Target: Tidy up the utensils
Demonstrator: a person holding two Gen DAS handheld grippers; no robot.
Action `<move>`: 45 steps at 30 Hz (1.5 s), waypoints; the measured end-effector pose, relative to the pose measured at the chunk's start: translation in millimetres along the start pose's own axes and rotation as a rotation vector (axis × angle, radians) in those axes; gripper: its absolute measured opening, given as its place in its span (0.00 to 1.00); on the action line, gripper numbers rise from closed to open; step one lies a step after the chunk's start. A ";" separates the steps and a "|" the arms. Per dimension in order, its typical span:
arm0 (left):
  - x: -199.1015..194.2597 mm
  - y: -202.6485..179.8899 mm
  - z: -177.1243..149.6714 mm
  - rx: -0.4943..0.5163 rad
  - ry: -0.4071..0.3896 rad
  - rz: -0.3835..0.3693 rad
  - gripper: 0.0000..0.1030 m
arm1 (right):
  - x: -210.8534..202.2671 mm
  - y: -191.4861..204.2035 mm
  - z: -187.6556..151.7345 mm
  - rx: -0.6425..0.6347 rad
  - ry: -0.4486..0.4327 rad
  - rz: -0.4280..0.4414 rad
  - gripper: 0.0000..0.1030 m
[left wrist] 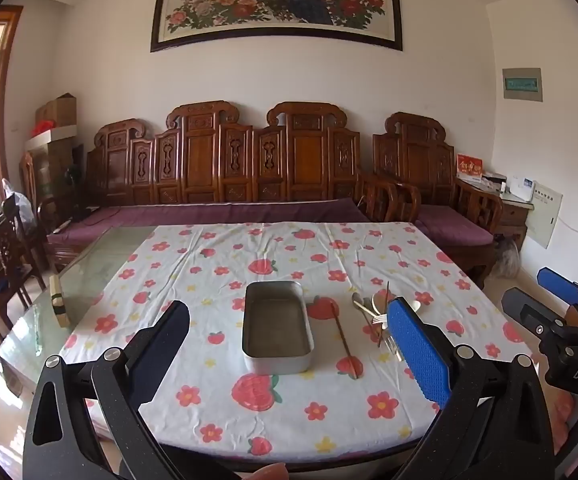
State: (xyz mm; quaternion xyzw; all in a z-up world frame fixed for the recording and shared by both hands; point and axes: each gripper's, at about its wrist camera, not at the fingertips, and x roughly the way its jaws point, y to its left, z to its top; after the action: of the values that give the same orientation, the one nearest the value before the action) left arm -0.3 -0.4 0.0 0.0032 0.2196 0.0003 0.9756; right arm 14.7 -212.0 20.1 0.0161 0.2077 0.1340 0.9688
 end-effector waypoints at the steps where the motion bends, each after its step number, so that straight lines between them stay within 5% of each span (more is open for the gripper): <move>1: 0.6 0.9 0.2 -0.014 0.009 -0.006 0.93 | -0.8 0.1 -0.2 -0.001 -0.010 -0.001 0.98; 45: -5.8 2.4 14.9 -0.004 -0.020 0.016 0.93 | -0.7 -4.9 2.0 0.006 -0.004 0.000 0.98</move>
State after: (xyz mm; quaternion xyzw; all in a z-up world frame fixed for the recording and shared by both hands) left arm 0.9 1.9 16.0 0.0029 0.2097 0.0084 0.9777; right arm 16.1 -216.8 21.8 0.0195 0.2063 0.1330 0.9692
